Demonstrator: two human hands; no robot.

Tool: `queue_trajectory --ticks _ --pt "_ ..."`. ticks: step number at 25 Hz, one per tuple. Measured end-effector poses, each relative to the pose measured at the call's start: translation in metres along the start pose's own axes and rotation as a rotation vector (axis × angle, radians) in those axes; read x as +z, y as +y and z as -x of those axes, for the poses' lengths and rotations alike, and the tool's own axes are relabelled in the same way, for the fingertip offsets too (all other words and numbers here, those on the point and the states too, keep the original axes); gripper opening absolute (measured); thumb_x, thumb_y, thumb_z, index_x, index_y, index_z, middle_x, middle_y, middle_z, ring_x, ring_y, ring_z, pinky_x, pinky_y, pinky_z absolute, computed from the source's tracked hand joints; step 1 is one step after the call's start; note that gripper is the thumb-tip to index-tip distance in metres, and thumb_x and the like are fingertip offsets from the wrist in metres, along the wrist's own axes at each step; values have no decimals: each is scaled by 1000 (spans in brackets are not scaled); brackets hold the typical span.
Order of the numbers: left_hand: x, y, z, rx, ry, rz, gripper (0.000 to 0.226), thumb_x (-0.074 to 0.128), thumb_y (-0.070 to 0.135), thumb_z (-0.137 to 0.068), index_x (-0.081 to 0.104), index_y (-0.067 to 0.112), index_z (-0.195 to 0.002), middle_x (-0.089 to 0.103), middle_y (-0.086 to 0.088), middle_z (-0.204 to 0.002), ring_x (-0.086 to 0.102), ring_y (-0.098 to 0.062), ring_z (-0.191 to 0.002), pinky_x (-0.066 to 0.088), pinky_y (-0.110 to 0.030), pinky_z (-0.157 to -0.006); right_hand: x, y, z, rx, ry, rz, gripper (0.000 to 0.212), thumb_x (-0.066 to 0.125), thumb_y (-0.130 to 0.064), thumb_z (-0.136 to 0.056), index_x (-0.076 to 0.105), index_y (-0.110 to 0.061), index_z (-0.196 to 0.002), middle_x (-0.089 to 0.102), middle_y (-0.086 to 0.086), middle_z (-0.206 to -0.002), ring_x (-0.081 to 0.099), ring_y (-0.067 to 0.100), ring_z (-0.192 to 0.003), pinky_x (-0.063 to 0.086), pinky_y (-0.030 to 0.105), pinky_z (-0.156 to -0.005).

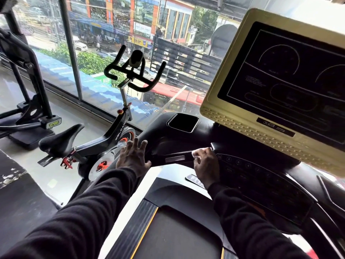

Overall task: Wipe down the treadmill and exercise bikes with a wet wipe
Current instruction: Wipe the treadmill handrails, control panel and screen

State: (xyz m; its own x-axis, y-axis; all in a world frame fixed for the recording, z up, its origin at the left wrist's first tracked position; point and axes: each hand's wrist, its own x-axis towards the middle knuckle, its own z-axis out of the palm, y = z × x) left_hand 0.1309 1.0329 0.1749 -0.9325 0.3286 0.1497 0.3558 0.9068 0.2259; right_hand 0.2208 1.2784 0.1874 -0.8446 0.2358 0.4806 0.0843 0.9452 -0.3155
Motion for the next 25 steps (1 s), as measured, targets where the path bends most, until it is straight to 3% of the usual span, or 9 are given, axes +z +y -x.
queue_trajectory --ticks 4,10,12,15,18,22,25 --pt "-3 2 2 11 15 -16 77 62 57 -79 29 29 -143 28 -5 -140 34 -28 -130 34 -43 -107 -4 -1 2 -83 -36 121 13 66 -7 -72 66 -18 -79 59 3 -79 58 27 -79 50 36 -73" --pt "-3 2 2 8 21 -13 77 63 56 -79 30 29 -142 29 -5 -140 34 -29 -131 35 -43 -107 -6 6 -19 40 59 300 7 64 -10 -84 70 -11 -80 57 7 -79 54 29 -79 46 39 -71" --pt "-3 2 1 3 13 -10 77 63 57 -79 29 29 -143 29 -5 -141 33 -29 -132 34 -44 -108 0 5 -17 -51 11 257 12 60 -8 -87 71 -9 -83 61 7 -84 58 28 -78 48 36 -74" --pt "-3 3 3 4 26 -19 77 63 57 -78 30 29 -142 29 -4 -140 34 -28 -130 35 -44 -107 -2 11 -18 -197 -97 281 26 49 -16 -90 73 -10 -99 70 7 -96 64 28 -89 48 37 -90" --pt "-4 3 3 4 35 -11 76 64 56 -78 31 29 -142 30 -4 -139 35 -28 -129 35 -43 -106 -11 7 -32 -17 -269 402 29 44 -25 -95 69 -12 -103 68 10 -104 61 30 -100 41 39 -101" --pt "-5 3 3 5 33 -1 75 63 56 -78 32 30 -141 30 -4 -139 35 -28 -129 35 -44 -107 -5 -11 -28 -183 -324 318 35 37 -26 -98 67 -14 -108 68 6 -109 60 27 -106 40 36 -99" --pt "-6 4 3 -1 34 6 74 64 55 -78 33 30 -140 31 -4 -137 35 -28 -129 35 -44 -107 -11 -6 -34 -61 -296 340 36 37 -29 -101 69 -13 -102 70 8 -107 62 28 -103 41 35 -94"
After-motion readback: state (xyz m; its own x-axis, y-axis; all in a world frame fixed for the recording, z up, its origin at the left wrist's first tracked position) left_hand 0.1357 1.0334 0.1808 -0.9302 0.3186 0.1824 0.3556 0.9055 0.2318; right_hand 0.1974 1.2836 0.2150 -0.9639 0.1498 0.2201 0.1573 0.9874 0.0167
